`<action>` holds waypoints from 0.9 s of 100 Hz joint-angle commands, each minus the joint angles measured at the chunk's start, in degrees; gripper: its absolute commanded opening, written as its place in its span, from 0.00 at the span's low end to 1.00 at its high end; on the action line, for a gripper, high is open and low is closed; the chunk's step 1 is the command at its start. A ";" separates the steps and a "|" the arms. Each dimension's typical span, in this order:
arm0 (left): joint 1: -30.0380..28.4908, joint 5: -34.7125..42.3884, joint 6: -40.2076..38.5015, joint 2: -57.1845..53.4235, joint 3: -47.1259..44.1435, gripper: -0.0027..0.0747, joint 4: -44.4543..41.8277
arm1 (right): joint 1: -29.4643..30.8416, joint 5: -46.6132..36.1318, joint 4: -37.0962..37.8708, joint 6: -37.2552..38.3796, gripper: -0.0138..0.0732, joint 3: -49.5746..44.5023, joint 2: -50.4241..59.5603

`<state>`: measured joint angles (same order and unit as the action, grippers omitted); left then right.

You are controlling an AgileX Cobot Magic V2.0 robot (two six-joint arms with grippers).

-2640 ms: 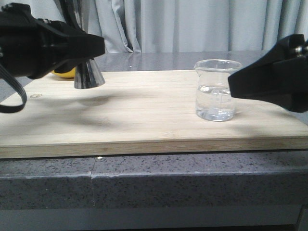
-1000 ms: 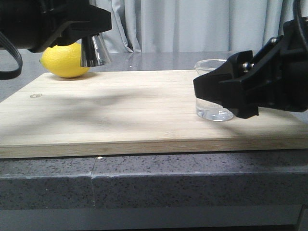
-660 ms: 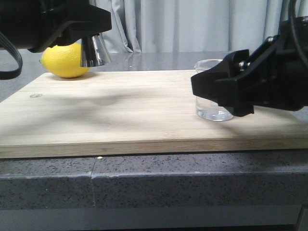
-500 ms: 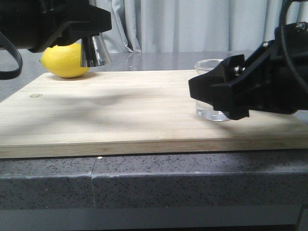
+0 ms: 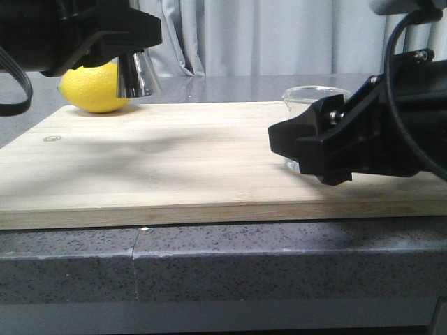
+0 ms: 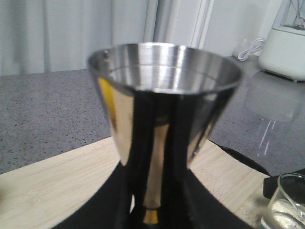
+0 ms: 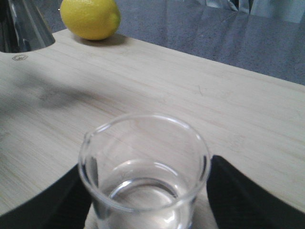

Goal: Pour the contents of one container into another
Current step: 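Grasp the glass beaker with the right gripper and lift it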

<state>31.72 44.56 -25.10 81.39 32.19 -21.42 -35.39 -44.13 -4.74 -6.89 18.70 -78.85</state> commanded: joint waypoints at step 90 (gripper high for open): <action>-0.12 4.86 -0.57 -1.91 1.87 0.01 1.03 | -0.02 -6.70 0.82 -0.62 0.38 1.44 0.30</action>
<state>31.72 44.47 -25.10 81.39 32.19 -21.42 -35.39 -46.02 -4.74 -6.89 18.70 -79.44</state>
